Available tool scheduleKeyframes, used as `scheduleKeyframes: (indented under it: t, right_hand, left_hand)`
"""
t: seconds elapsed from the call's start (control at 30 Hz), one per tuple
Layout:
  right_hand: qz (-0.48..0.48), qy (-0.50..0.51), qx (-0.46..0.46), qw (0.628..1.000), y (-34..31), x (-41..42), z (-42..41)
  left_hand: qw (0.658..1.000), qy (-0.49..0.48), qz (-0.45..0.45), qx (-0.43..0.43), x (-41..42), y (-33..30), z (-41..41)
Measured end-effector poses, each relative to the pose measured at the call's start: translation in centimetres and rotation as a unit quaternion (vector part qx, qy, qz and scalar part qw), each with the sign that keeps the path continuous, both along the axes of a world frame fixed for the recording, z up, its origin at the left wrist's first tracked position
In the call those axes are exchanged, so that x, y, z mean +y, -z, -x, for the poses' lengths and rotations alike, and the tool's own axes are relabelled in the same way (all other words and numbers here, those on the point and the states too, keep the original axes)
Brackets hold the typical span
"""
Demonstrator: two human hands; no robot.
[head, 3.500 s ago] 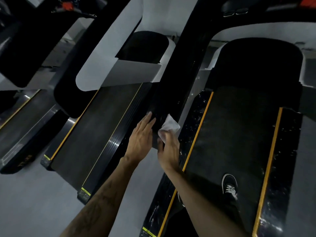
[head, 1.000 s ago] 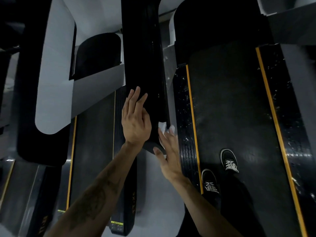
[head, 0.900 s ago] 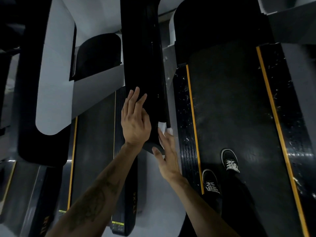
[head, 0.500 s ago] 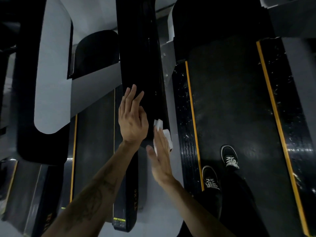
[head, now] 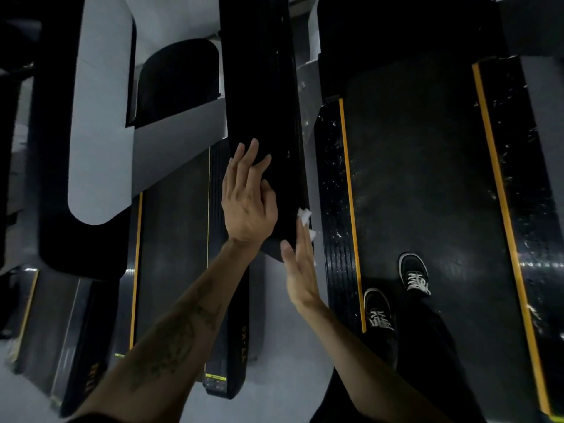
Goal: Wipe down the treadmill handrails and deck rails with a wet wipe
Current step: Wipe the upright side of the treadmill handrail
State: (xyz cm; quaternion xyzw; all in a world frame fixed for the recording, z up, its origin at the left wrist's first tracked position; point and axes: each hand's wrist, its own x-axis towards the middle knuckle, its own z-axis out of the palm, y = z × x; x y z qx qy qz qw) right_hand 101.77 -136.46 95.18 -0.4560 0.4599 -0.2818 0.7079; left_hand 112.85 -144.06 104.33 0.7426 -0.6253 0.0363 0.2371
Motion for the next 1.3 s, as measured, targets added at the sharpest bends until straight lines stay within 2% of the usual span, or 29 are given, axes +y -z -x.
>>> scheduleKeyframes:
  t: [0.07,0.2,0.27,0.43,0.6,0.77,0.87,0.97,1.17,1.3]
  right_hand:
    - [-0.034,0.005,-0.010,0.999,0.5,1.7,0.7]
    - [0.015,0.023,-0.042,0.999,-0.6,3.2,-0.1]
    - [0.000,0.033,-0.056,0.998,-1.1,1.5,-0.7]
    - [-0.084,0.033,-0.012,0.996,0.8,-0.1,0.3]
    - [-0.034,0.046,-0.057,0.997,-0.5,2.5,-0.1]
    - [-0.052,0.043,-0.054,0.996,0.7,-1.2,-0.5]
    - [-0.090,0.041,-0.039,0.994,2.4,0.3,0.3]
    - [-0.081,0.040,-0.035,0.995,3.4,2.8,0.6]
    - [-0.173,0.018,-0.013,0.985,3.7,-3.8,-0.3]
    - [-0.067,0.018,-0.048,0.996,3.8,-2.9,-0.7]
  left_hand:
    - [1.000,0.002,0.001,-0.001,0.1,0.0,0.0]
    - [1.000,0.002,0.002,-0.004,0.1,0.1,0.1]
    - [1.000,0.001,0.000,-0.006,0.1,0.1,0.1]
    - [1.000,0.003,-0.005,-0.012,0.0,0.1,0.0]
    - [1.000,0.002,0.001,-0.014,0.0,0.2,0.0]
    - [1.000,0.007,0.005,-0.018,0.0,0.4,-0.1]
    - [1.000,0.008,0.011,-0.020,0.1,0.6,-0.1]
    - [1.000,0.005,0.014,-0.017,0.0,0.6,-0.1]
    - [1.000,0.004,0.013,-0.015,0.0,0.5,-0.1]
    - [1.000,-0.003,0.017,-0.005,-0.1,0.4,-0.1]
